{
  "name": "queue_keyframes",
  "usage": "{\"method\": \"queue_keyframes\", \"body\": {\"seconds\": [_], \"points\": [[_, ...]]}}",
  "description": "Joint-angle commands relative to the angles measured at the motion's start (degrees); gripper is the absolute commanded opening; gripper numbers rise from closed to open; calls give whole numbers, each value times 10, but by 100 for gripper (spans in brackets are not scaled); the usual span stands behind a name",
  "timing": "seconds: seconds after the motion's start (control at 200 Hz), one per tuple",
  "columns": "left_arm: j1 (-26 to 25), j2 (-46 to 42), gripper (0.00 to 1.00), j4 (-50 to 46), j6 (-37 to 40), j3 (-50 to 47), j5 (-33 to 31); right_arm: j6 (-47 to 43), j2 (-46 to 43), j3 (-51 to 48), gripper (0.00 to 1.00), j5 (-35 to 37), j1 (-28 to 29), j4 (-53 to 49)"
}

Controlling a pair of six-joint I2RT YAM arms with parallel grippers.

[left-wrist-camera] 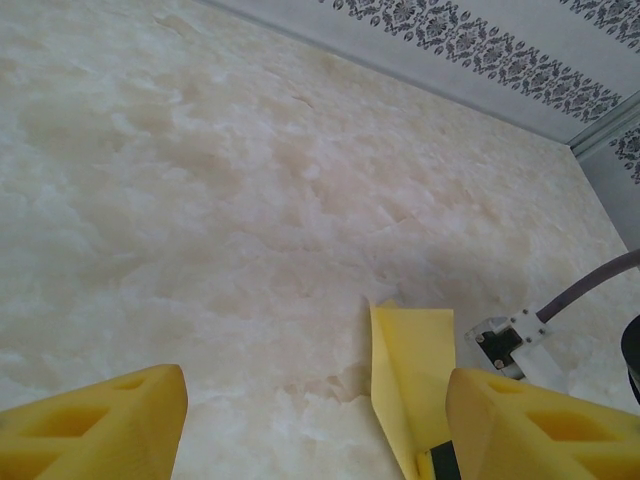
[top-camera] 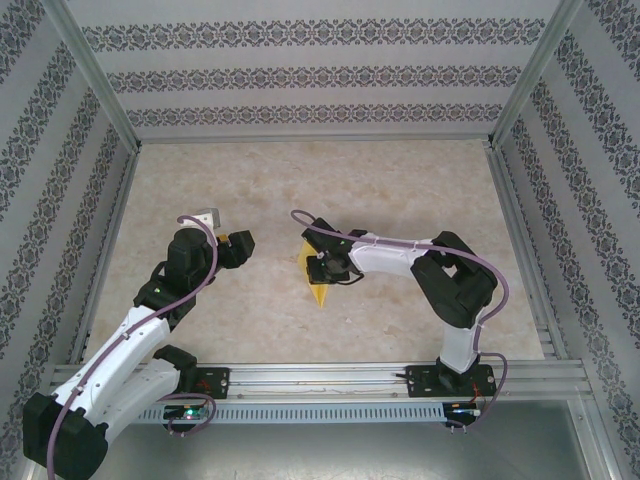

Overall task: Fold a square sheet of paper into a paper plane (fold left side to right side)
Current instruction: Pick up the paper plane at the center of the table.

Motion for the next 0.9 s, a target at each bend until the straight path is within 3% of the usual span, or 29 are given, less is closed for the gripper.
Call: {"method": "queue_keyframes", "body": {"seconds": [0.0, 0.365, 0.655, 0.894], "points": [[11, -6, 69, -4, 8, -5, 4, 4, -8, 8, 11, 24, 5, -29], [14, -23, 74, -26, 36, 10, 4, -46, -35, 81, 0, 66, -37, -114], [16, -59, 85, -37, 122, 16, 106, -113, 54, 229, 0, 105, -125, -188], [16, -69, 88, -64, 142, 18, 112, -145, 151, 373, 0, 104, -178, -259]]}}
